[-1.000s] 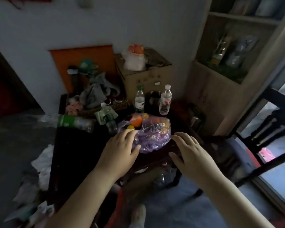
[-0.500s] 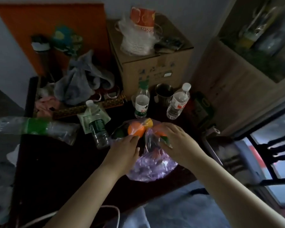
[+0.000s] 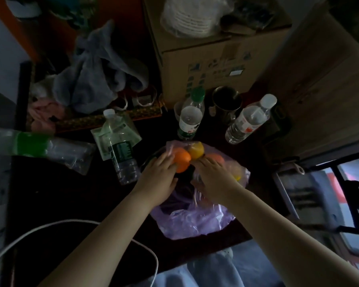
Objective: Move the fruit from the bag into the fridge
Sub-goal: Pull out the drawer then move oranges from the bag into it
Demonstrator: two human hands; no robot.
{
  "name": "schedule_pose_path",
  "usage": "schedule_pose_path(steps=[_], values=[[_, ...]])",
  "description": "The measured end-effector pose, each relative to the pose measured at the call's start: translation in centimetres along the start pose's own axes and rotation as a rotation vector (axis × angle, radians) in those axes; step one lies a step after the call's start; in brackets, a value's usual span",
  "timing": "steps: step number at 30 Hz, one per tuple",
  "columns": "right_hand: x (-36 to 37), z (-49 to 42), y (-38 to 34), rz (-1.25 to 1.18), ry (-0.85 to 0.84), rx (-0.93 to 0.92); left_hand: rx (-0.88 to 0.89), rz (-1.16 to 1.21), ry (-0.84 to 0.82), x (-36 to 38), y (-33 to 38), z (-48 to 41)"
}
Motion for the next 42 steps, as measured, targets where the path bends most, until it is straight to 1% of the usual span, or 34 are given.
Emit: schedule_pose_path(steps=[3,9,13,17,19,22,24,26,28,31,35,37,42], values=[[0.5,1.0,0.5,0.023,0.013,-0.014,-0.050,-0.015,-0.015,0.5,-0.6,-0.6],[1.0,5.0,3.4,0.096,0.005,0.045,-0.134,-0.042,-0.017,1.1,-1.1,-2.2],[1.1,7.9,4.9,0.096,0.170,0.073,-0.146,-0.025,-0.038,2.0,-1.1,-3.1],[2.6,9.3,4.8,0.075,0.194,0.081,-0.133,-0.060,-0.034,2.6,-0.9,-3.6],[2.9,9.3,4.5,0.063,0.205,0.086,-0.133,-0.079,-0.012,2.6,-0.8,-3.9],[1.3,8.5,3.8,-0.019,0.313,0.103,-0.127,-0.113,0.011,2.5,-0.8,-4.1],[-0.4,7.2,3.0,-0.094,0.387,0.095,-0.090,-0.157,0.045,2.2,-0.6,-4.1],[-1.3,5.1,2.3,-0.128,0.414,0.078,-0.024,-0.175,0.122,1.7,-0.1,-3.9],[-1.2,2.7,2.0,-0.155,0.341,0.077,0.047,-0.140,0.188,1.4,0.6,-3.6],[0.1,-0.1,2.6,-0.174,0.211,0.102,0.107,-0.025,0.172,1.6,1.1,-3.7],[1.0,-1.2,4.7,-0.082,0.093,0.205,0.045,0.050,0.132,1.7,0.0,-4.7],[0.9,-0.9,5.7,-0.035,0.094,0.251,-0.002,0.075,0.122,1.4,-0.5,-5.1],[0.9,-0.8,6.8,0.048,0.067,0.351,-0.069,-0.014,0.019,1.7,-1.6,-6.1]])
Point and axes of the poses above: each hand's wrist, its own z-axis away from the middle knuckle, its own x-axis out of the palm, y = z × x, the point moved 6 cm from there along -z, towards the middle knuckle, and after that the axes turned 2 degrees about -x, right-handed, at the moved point
